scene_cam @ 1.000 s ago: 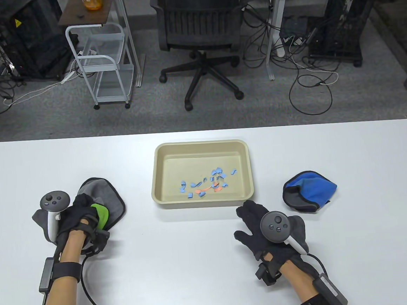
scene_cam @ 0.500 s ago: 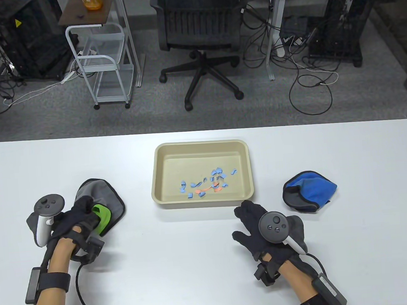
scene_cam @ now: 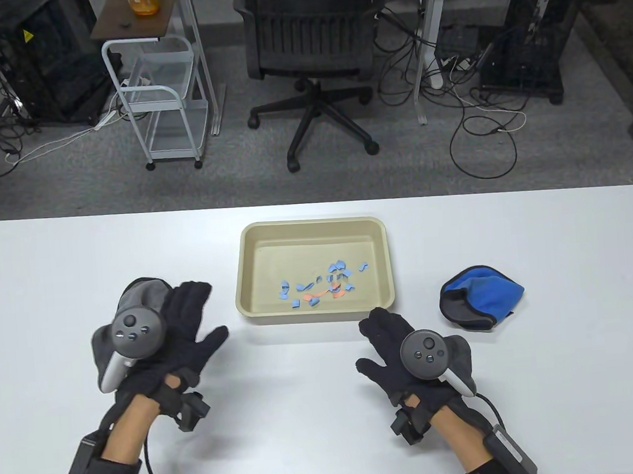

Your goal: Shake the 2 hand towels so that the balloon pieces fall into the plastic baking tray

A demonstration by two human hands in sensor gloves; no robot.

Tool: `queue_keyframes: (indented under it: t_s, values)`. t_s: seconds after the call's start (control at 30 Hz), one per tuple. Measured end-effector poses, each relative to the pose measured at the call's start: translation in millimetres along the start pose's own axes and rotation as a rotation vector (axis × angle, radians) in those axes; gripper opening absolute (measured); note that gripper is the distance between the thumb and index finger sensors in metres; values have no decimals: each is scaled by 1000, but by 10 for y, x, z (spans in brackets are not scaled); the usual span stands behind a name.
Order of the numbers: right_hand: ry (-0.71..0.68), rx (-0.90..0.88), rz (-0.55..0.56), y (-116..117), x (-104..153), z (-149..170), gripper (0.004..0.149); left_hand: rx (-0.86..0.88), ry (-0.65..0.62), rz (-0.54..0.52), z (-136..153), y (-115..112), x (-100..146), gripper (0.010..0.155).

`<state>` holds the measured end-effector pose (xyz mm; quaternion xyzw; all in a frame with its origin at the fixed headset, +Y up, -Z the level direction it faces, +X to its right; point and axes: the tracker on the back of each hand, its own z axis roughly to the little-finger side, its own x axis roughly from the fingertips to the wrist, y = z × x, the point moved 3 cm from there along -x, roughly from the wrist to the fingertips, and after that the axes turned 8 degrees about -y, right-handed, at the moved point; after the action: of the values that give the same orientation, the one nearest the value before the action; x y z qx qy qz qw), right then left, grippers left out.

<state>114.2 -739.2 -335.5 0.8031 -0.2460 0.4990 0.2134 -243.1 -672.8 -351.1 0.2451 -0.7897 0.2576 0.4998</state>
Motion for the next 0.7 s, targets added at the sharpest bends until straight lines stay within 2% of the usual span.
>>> queue_keyframes:
  t_s: [0.13,0.3,0.4,0.7]
  values:
    - [-17,5,0,16,8,-56,73,5,-38,87,-204,-565,-13,86]
    - [-44,24,-20,72,14,-128,73,-42,-16,207,-71,-1169,-8,85]
    - [-54,30,-32,106,10,-156,74,-44,-7,244,-49,-1265,3,85]
    - [-65,43,-54,174,7,-186,74,-45,-15,207,-65,-1219,-21,84]
